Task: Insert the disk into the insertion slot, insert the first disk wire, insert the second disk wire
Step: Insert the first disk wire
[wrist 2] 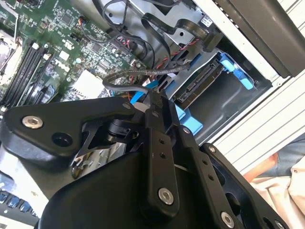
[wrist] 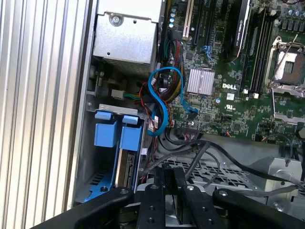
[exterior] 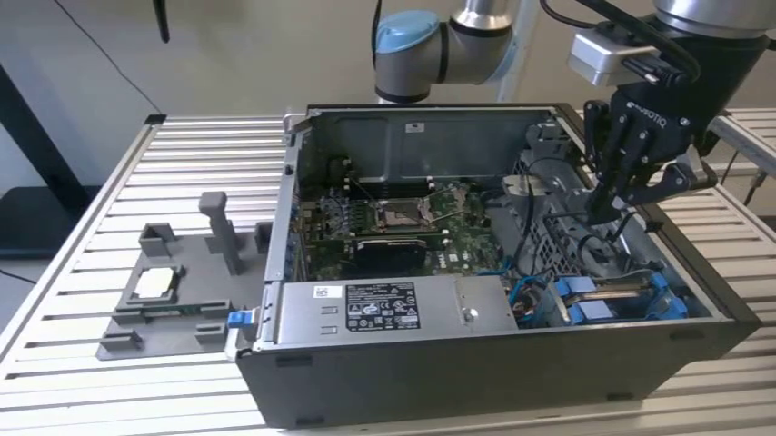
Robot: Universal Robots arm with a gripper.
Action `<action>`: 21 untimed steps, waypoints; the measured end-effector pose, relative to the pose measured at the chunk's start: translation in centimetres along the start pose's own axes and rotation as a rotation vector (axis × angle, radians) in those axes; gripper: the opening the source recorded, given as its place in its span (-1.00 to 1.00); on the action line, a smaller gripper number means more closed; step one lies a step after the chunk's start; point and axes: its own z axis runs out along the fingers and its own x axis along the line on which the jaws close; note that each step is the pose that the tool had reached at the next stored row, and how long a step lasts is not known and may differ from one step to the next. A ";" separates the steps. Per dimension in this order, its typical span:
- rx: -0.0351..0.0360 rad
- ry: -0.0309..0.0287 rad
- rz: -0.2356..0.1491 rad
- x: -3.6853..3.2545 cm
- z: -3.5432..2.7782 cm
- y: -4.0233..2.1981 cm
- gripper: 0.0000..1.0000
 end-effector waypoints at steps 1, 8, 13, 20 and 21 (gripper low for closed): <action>0.0000 0.0000 0.000 0.01 0.00 0.00 -0.62; 0.0000 0.0002 0.000 0.80 0.02 0.03 -0.62; 0.0000 0.0001 0.001 1.41 0.17 -0.09 -0.62; 0.0000 0.0004 0.033 1.54 0.63 -0.33 -0.62; -0.0001 0.0004 0.039 1.55 0.69 -0.35 -0.62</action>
